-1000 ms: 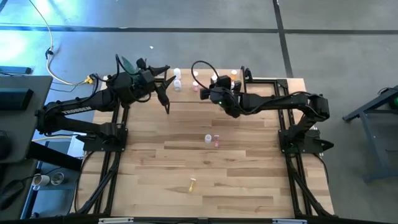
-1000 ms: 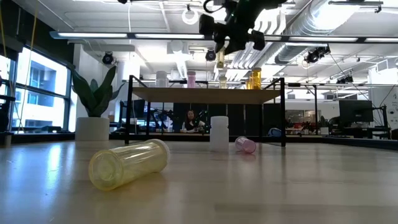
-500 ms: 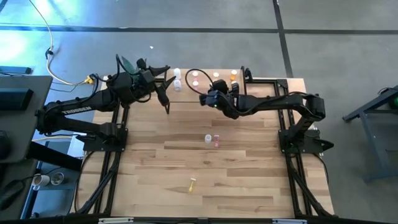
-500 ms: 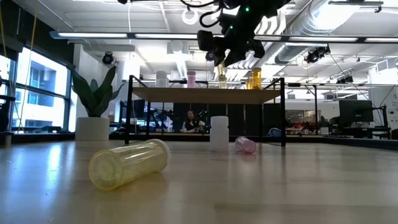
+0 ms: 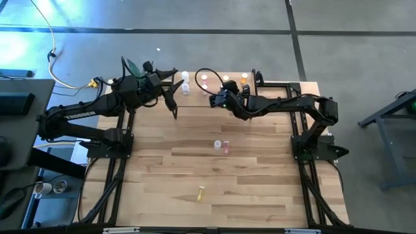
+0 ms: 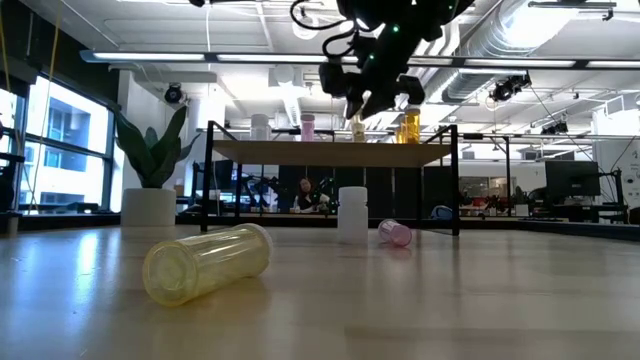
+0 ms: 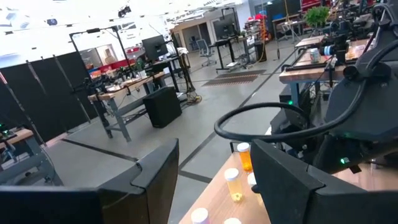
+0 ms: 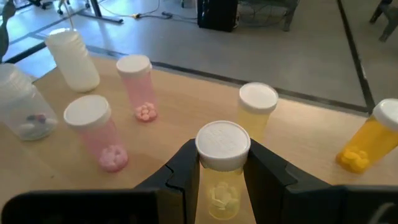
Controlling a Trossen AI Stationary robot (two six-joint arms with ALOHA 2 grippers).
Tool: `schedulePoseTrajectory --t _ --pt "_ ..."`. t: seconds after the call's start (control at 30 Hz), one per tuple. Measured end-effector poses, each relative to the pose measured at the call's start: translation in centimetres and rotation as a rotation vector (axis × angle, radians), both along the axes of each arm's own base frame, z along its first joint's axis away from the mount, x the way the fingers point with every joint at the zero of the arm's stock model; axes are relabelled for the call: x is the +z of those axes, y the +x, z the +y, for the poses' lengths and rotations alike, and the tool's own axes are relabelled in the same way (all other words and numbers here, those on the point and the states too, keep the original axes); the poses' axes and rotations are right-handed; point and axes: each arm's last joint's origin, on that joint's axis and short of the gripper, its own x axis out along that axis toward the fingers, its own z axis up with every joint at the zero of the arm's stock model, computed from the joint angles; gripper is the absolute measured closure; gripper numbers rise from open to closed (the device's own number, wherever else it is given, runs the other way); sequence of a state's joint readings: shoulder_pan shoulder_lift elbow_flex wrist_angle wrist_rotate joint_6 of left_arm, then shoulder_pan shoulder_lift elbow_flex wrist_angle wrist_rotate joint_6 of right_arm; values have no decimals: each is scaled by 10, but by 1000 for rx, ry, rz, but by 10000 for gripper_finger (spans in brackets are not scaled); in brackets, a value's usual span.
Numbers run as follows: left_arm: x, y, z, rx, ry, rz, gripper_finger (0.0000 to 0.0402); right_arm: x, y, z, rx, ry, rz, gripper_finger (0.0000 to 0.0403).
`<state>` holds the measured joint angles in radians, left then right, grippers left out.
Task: Pick and place medicine bottles onto shelf by color
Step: Put the right yellow pill bottle aligned with the other yellow pill bottle on the shelf
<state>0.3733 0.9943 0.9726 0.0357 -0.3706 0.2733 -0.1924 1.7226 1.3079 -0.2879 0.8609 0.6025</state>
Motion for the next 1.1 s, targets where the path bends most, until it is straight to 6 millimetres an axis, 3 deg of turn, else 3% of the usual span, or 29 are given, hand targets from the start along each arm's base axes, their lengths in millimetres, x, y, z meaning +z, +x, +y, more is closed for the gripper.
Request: schedulePoseTrajectory --t 1.1 --pt "-2 0 0 12 31 55 213 -3 -3 -9 56 45 63 311"
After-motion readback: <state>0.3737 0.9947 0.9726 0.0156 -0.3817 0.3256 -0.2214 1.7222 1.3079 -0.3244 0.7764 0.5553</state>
